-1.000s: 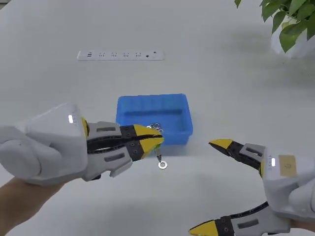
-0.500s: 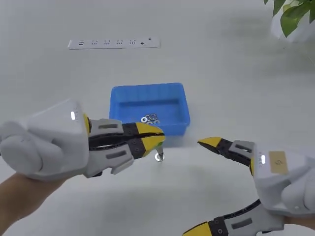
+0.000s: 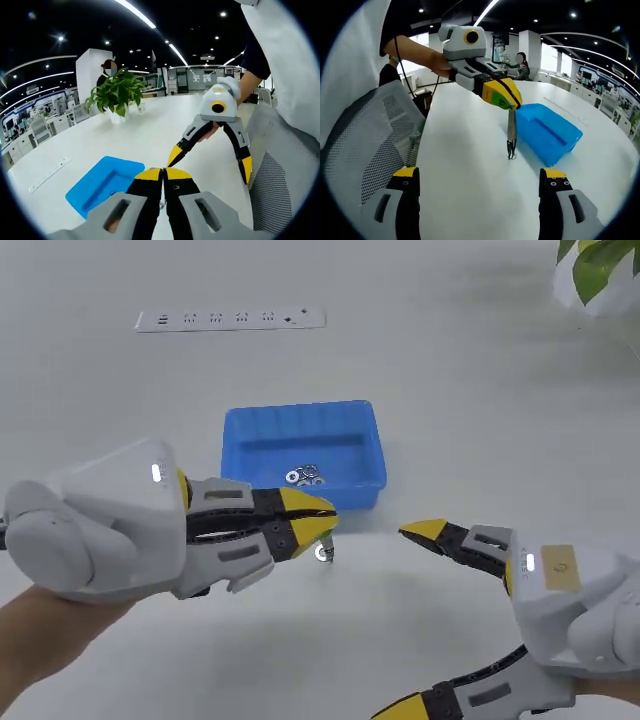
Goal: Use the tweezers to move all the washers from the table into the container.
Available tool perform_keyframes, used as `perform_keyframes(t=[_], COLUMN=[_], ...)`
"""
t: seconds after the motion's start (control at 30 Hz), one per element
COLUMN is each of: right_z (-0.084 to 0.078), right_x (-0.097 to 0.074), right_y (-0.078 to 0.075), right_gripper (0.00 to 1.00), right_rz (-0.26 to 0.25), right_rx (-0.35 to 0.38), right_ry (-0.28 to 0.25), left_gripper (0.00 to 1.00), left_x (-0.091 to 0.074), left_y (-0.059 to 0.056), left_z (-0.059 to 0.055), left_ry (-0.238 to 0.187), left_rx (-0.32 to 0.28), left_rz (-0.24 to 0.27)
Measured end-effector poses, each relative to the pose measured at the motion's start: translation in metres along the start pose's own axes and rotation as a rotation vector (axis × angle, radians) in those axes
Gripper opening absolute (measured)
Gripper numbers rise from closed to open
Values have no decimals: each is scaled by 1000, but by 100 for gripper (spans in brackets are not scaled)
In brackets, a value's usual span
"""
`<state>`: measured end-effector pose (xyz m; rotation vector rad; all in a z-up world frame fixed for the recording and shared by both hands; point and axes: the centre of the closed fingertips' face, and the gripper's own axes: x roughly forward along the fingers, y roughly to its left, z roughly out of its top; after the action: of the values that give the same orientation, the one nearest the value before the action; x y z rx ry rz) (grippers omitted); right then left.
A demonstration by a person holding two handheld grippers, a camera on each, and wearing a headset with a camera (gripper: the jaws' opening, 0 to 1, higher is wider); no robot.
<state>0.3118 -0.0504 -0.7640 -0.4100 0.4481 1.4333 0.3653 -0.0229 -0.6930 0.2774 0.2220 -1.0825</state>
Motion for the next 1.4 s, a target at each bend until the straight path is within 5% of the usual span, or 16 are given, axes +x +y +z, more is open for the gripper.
perform_keyframes(t=[0.27,0.5,0.87,1.4], right_z=[12,24,26,22], right_x=[18,33,51,51], right_y=[-19,-45,-50,-47], right_gripper=[91,67,24,11], right_rz=[27,79,202,224], right_rx=[-42,-73,-171,-268], right_ry=[-7,-7,44,89], left_gripper=[4,4,4,4], left_x=[-1,4,13,16], left_y=[3,4,1,-2], left_z=[0,1,6,7], left_ry=[16,30,32,30], left_rx=[-20,-36,-47,-51], left_rz=[-3,-18,-20,-22])
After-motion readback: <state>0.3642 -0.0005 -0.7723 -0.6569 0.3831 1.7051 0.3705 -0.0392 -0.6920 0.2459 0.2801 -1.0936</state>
